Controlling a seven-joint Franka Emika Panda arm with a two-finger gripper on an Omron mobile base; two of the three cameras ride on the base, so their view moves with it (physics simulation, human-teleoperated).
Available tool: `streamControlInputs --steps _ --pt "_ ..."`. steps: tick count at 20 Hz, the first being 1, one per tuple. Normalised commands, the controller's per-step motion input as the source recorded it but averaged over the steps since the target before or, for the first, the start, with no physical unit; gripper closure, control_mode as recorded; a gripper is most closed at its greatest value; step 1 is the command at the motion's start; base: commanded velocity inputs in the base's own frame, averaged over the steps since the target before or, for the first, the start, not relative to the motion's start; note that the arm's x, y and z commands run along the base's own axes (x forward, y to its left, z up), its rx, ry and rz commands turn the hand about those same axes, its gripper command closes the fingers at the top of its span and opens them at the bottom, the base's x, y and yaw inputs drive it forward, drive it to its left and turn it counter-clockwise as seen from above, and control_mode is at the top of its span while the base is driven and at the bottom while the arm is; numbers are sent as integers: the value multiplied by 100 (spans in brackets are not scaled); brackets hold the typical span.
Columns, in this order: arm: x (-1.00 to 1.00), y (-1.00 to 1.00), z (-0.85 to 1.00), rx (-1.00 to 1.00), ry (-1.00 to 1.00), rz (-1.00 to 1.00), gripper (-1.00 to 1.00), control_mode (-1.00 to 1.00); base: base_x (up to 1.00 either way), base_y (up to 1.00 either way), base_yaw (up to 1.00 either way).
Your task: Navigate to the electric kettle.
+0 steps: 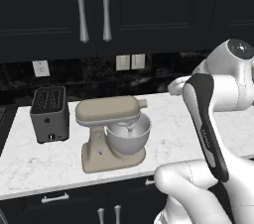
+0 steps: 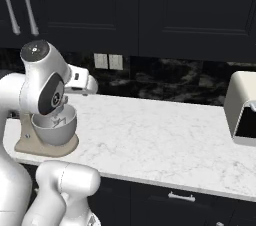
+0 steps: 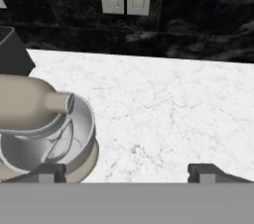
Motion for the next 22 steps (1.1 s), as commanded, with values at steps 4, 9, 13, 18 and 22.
streamControlInputs --steps 4,9,13,18,22 --pt "-2 0 0 0 0 0 -100 100 -25 -3 -2" --pt "0 0 0 0 0 0 -100 100 -67 -35 -17" --pt "0 0 0 0 0 0 -100 100 -56 -62 -26" --pt "0 0 0 0 0 0 -100 100 -36 -84 -31" --pt "0 0 0 0 0 0 -100 100 -18 -94 -31"
